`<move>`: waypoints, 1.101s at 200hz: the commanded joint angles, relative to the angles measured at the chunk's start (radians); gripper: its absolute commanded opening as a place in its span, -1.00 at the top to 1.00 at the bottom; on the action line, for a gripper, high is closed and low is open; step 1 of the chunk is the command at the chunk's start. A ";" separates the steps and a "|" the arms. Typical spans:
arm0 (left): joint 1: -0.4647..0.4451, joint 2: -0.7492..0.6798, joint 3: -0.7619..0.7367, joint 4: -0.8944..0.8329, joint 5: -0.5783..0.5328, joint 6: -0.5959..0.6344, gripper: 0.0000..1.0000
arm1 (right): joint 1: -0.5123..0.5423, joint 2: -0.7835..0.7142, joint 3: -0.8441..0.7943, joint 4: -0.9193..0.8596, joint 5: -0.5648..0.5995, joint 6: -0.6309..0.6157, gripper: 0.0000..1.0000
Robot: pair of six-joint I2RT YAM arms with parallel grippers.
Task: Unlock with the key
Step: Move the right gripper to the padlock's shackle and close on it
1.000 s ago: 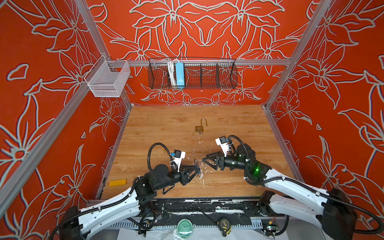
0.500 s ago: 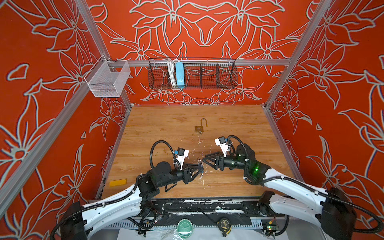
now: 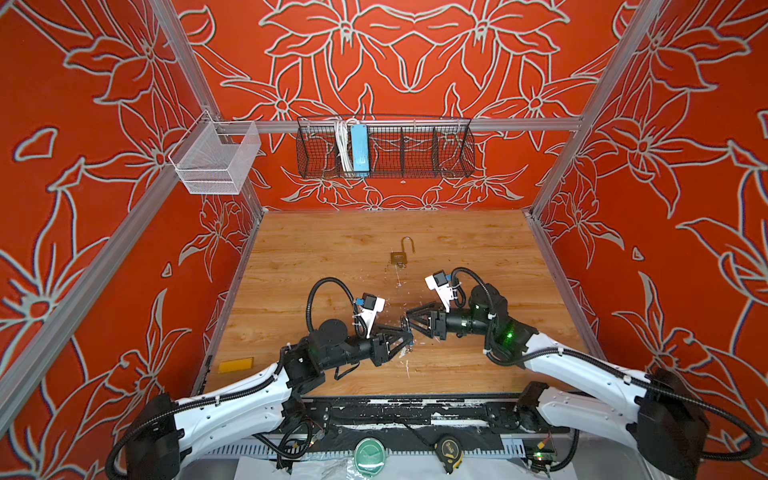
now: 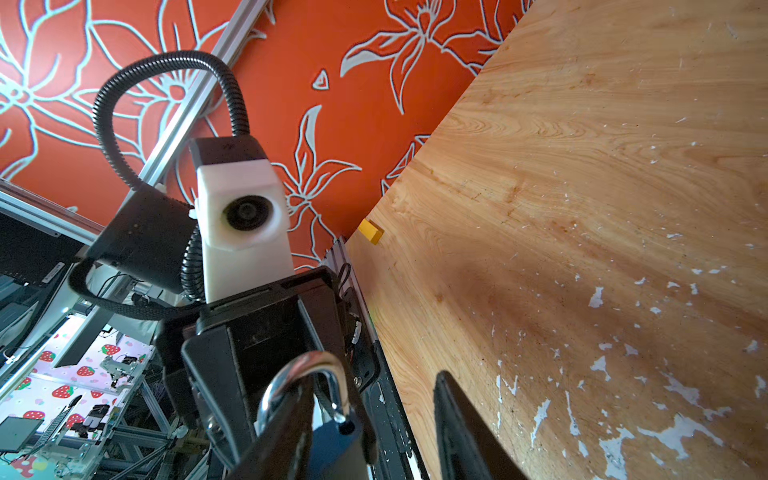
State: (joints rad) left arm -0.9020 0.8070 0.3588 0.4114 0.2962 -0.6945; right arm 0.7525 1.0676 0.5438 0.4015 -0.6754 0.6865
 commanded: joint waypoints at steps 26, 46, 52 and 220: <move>0.009 0.006 0.041 0.071 0.026 0.021 1.00 | 0.010 0.035 0.037 0.041 -0.039 0.004 0.07; 0.009 0.003 0.043 0.065 0.024 0.020 1.00 | 0.010 0.044 0.049 -0.003 -0.010 -0.004 0.09; 0.009 0.001 0.045 0.060 0.021 0.020 1.00 | 0.011 0.043 0.058 -0.032 0.010 -0.012 0.09; 0.009 0.098 0.224 -0.339 -0.188 0.042 1.00 | 0.028 -0.003 0.145 -0.479 0.441 -0.058 0.22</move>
State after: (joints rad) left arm -0.8894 0.8906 0.5140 0.1207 0.1566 -0.6849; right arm 0.7815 1.0748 0.6754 0.0227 -0.3450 0.6411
